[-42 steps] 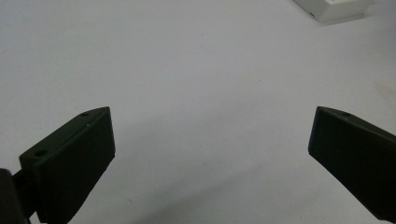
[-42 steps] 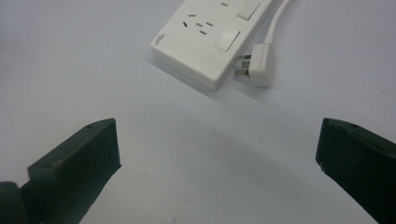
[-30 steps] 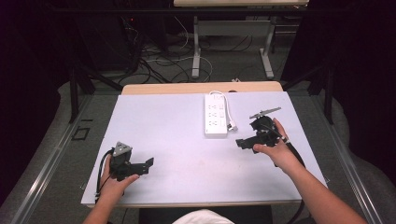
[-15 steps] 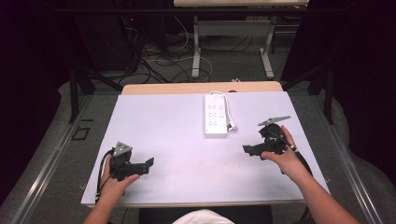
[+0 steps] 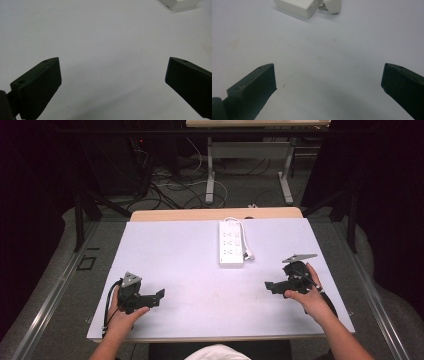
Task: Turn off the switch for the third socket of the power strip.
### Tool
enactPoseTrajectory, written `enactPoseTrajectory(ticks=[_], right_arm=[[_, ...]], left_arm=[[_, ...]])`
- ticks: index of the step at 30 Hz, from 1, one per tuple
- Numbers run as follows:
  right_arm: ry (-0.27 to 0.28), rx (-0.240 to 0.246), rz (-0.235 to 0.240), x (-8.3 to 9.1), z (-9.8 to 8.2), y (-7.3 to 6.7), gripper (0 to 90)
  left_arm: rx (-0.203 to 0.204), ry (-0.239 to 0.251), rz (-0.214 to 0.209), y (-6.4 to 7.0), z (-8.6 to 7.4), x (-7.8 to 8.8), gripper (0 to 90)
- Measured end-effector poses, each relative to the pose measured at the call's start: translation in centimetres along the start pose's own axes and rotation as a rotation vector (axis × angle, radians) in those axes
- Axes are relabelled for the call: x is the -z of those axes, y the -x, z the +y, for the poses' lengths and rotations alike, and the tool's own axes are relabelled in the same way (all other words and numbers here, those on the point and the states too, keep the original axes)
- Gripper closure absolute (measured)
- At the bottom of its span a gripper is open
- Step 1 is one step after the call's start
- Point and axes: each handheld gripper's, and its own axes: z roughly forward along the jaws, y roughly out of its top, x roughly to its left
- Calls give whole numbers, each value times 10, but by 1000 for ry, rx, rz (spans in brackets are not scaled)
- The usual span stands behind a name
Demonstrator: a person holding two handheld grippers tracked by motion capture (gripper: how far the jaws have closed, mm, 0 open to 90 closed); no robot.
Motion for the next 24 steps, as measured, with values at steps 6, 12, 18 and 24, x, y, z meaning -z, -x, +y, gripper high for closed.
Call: enactPoseTrajectory(ticks=[6, 12, 18, 24], right_arm=[[15, -20, -1, -2, -12, 4, 0], [28, -30, -7, -5, -23, 10, 0], [47, -68, -16, -7, -31, 15, 0], [69, -85, -38, -7, -35, 22, 0]], left_arm=[[-2, -2, 0, 0, 0, 0, 6], [1, 6, 5, 1, 0, -1, 6], [-2, 3, 3, 1, 0, -1, 5], [-1, 1, 3, 0, 0, 0, 6]])
